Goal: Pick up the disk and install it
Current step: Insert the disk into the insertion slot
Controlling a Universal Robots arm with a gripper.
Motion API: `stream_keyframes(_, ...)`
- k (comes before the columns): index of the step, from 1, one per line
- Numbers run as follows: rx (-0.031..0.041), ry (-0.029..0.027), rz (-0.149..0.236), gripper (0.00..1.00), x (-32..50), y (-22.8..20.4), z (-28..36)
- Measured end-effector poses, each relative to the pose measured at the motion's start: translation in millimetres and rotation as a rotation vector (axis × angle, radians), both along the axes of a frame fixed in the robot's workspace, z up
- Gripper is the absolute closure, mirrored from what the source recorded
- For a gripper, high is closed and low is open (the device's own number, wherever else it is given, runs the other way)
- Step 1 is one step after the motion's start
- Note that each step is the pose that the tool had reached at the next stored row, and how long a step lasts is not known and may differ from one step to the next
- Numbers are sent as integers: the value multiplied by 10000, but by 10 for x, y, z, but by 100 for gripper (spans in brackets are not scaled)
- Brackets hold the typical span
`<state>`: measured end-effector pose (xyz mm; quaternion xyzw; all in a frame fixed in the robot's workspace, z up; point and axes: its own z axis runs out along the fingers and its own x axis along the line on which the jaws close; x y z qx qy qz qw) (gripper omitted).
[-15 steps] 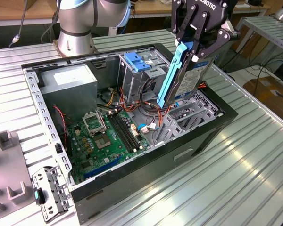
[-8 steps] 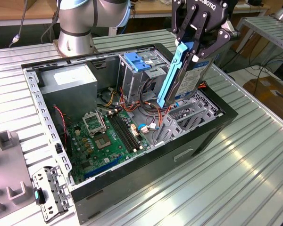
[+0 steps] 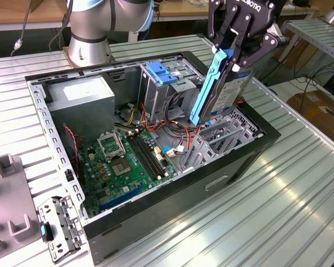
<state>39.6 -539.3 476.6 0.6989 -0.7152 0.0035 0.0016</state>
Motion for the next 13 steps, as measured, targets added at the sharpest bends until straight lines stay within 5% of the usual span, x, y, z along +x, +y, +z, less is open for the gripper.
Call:
stream_keyframes(4, 2, 0, -2, 63, 44, -4, -11)
stream_keyframes(9, 0, 0, 0, 63, 47, -152, -80)
stream_keyframes(13, 2, 1, 0, 63, 95, -153, -152)
